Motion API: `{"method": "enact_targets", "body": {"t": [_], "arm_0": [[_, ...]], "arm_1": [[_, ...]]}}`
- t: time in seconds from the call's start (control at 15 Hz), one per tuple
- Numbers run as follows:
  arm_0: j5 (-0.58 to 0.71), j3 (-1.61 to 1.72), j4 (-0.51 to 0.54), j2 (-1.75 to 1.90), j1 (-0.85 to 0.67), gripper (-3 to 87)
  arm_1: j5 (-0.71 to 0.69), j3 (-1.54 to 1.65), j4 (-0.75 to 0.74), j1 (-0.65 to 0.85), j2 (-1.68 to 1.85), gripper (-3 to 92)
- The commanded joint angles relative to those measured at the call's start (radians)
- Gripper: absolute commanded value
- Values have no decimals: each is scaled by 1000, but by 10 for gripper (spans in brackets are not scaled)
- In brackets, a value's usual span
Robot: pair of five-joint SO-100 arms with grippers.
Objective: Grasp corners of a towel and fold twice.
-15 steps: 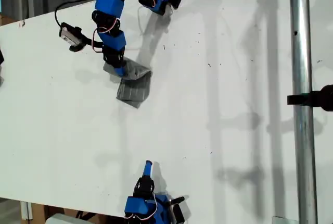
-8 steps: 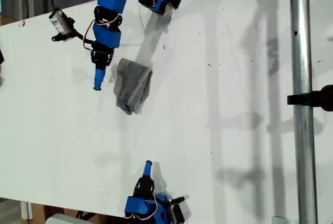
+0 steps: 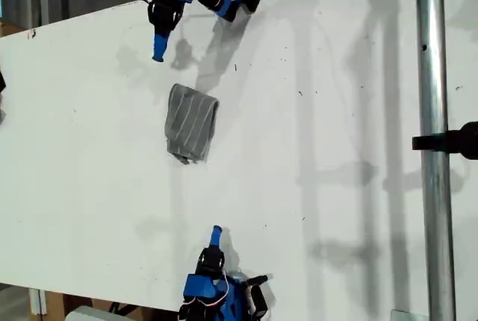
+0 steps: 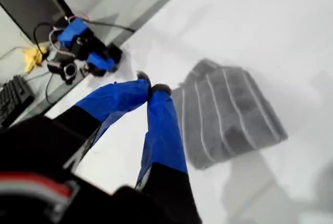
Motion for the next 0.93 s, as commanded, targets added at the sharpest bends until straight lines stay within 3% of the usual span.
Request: {"method": "enact_targets", "body": {"t": [0.0, 0.13, 0.2, 0.27, 0.33, 0.4, 0.47, 0.87], "arm_0": [[-87, 29, -26, 6, 25, -21], [-281, 37, 0, 6, 5, -21], [-535, 37, 126, 6, -26, -21], [-689, 38, 206, -3, -61, -21], [-508, 38, 206, 5, -87, -21], [-215, 38, 206, 5, -97, -21], [31, 38, 193, 5, -92, -23], [-5, 40, 198, 5, -92, -24]], "arm_1": [[81, 66, 74, -43, 15, -2], [161, 146, 164, -34, 15, 5], [172, 192, 206, -31, 15, 5], [229, 272, 227, -28, 23, 5], [284, 272, 350, -21, 11, 15], [281, 267, 433, -11, 20, 26], [285, 268, 433, -12, 20, 26], [287, 268, 433, -43, 20, 26]]}}
